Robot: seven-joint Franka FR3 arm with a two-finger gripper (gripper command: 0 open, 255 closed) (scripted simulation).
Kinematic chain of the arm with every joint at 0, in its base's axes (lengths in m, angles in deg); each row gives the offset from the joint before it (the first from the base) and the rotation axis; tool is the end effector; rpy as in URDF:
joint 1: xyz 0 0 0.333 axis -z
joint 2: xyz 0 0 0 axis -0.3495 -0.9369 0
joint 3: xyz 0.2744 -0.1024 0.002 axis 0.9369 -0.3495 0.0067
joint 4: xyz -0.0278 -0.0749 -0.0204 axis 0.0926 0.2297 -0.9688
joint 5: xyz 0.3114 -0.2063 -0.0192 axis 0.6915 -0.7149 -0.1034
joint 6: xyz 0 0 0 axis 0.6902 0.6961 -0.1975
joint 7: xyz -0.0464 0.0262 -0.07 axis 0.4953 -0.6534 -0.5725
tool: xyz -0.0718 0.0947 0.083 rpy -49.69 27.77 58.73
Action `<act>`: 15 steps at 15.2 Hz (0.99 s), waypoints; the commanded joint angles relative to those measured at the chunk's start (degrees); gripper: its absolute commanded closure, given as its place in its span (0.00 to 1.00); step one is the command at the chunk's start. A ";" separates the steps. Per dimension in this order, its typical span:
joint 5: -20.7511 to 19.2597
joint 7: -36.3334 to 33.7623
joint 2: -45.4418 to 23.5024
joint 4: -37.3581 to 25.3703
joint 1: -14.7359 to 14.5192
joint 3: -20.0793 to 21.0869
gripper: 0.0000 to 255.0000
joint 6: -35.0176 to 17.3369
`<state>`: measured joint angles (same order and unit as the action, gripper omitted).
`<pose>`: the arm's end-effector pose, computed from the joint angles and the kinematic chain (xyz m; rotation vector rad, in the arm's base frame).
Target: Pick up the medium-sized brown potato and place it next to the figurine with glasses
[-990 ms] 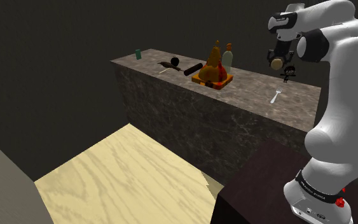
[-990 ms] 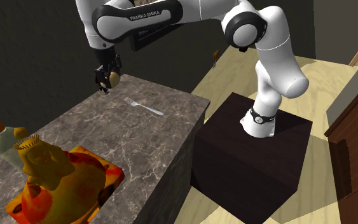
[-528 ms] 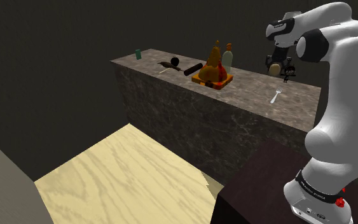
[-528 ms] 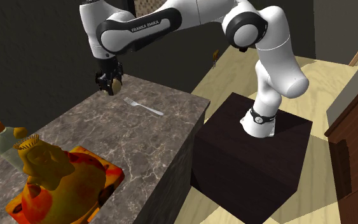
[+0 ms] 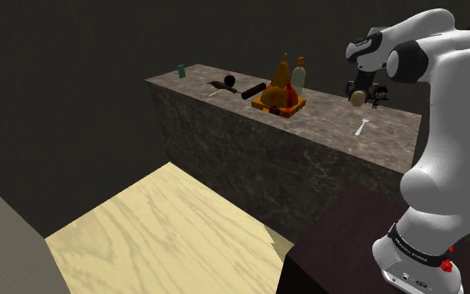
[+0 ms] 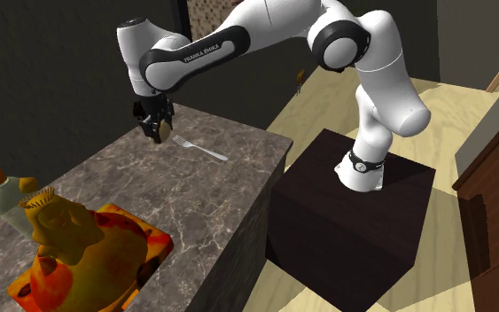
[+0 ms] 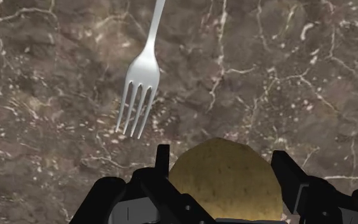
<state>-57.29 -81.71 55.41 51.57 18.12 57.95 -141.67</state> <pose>0.4242 -0.5448 0.3376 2.5567 -1.7453 0.0174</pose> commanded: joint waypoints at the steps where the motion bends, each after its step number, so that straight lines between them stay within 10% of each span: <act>1: 0.13 0.12 -0.31 1.17 -0.01 0.07 1.00 -1.49; 15: 0.74 0.40 -2.23 3.98 0.02 0.46 1.00 -6.16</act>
<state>-56.53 -81.29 53.49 55.25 18.12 58.40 -147.77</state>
